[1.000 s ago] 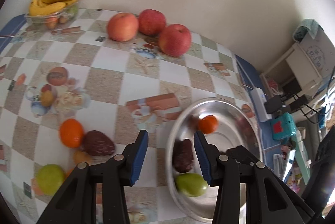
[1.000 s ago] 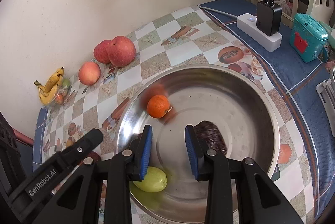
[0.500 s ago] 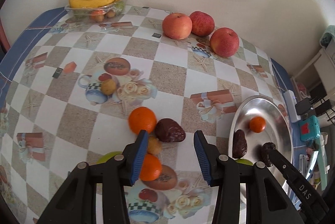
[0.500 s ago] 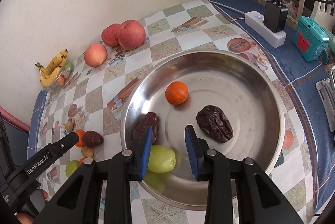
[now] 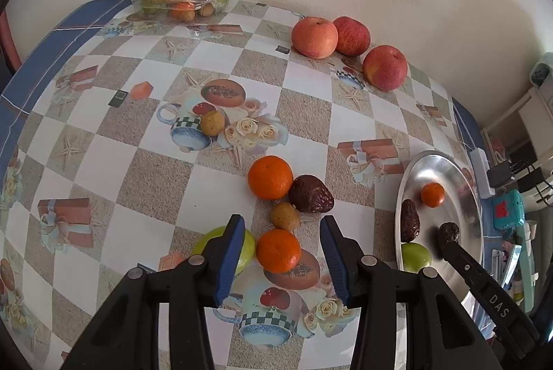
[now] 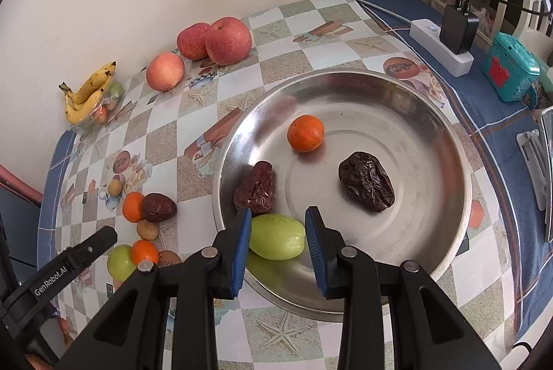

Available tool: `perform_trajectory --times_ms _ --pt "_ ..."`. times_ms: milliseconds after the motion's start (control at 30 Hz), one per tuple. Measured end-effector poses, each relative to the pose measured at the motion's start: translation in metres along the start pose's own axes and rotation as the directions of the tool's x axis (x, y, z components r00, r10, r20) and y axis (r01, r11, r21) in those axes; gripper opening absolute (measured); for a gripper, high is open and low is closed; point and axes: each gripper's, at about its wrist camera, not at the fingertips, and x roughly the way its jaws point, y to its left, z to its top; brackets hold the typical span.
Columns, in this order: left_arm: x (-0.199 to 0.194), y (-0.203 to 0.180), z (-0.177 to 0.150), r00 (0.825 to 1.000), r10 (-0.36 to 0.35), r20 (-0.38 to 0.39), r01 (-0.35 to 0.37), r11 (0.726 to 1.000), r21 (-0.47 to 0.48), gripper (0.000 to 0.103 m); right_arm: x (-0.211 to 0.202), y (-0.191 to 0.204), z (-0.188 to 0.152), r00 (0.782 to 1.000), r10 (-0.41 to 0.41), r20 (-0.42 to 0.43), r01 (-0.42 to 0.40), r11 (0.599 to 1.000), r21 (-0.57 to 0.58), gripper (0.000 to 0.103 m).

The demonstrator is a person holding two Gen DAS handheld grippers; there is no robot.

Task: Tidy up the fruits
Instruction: 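Withdraw both grippers from the plate back toward the fruit pile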

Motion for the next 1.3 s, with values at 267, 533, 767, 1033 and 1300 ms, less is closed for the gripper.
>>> perform_trajectory --times_ms 267,533,767,1033,1300 --pt "0.004 -0.001 0.001 1.000 0.014 -0.009 -0.014 1.000 0.005 0.051 0.003 0.007 0.002 1.000 -0.022 -0.008 0.022 0.999 -0.037 0.034" --pt "0.008 -0.003 0.000 0.998 0.065 0.002 -0.065 0.997 0.028 0.103 0.009 0.006 0.001 0.998 -0.068 -0.008 0.068 0.997 -0.044 0.081" --pt "0.013 0.004 -0.001 0.985 0.169 0.029 -0.169 0.986 0.008 0.103 0.017 -0.003 -0.001 0.991 -0.130 -0.009 0.129 0.991 -0.041 0.092" --pt "0.015 0.007 0.000 0.979 0.204 0.027 -0.205 0.979 0.016 0.103 0.016 -0.003 -0.001 0.991 -0.133 0.004 0.133 0.990 -0.036 0.092" --pt "0.016 0.006 -0.002 0.973 0.229 0.018 -0.230 0.973 0.032 0.103 0.016 -0.005 -0.001 0.990 -0.138 0.006 0.139 0.990 -0.014 0.092"
